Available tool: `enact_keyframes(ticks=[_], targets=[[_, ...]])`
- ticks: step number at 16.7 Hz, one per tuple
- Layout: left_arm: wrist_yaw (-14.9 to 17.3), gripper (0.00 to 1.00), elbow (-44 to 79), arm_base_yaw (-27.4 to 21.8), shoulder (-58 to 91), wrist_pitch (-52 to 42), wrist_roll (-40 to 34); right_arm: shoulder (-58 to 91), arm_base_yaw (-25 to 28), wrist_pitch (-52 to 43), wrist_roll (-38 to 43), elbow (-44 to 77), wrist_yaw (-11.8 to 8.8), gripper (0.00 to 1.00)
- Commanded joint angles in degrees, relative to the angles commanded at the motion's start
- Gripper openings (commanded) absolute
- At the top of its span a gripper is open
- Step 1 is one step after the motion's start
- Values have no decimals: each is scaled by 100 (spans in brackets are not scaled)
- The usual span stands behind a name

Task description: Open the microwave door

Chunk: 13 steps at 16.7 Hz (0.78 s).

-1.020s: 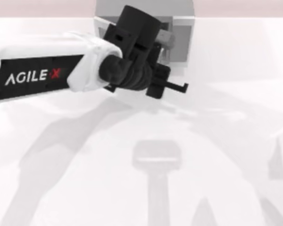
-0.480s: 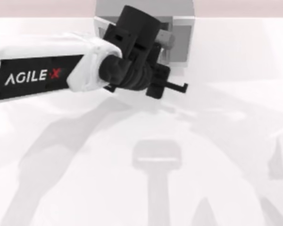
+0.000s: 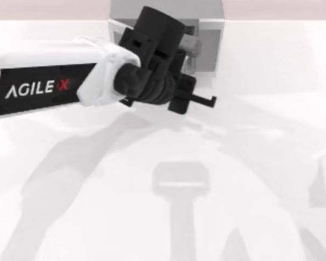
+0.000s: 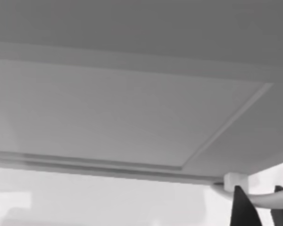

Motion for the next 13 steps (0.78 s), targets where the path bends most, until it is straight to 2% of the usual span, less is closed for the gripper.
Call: enact_keyframes(ticks=[6, 13], targets=[[145, 0, -195, 125, -137, 68, 263, 0, 0, 0, 0, 0, 0, 100], [145, 0, -196, 126, -137, 68, 264, 0, 0, 0, 0, 0, 0, 100]])
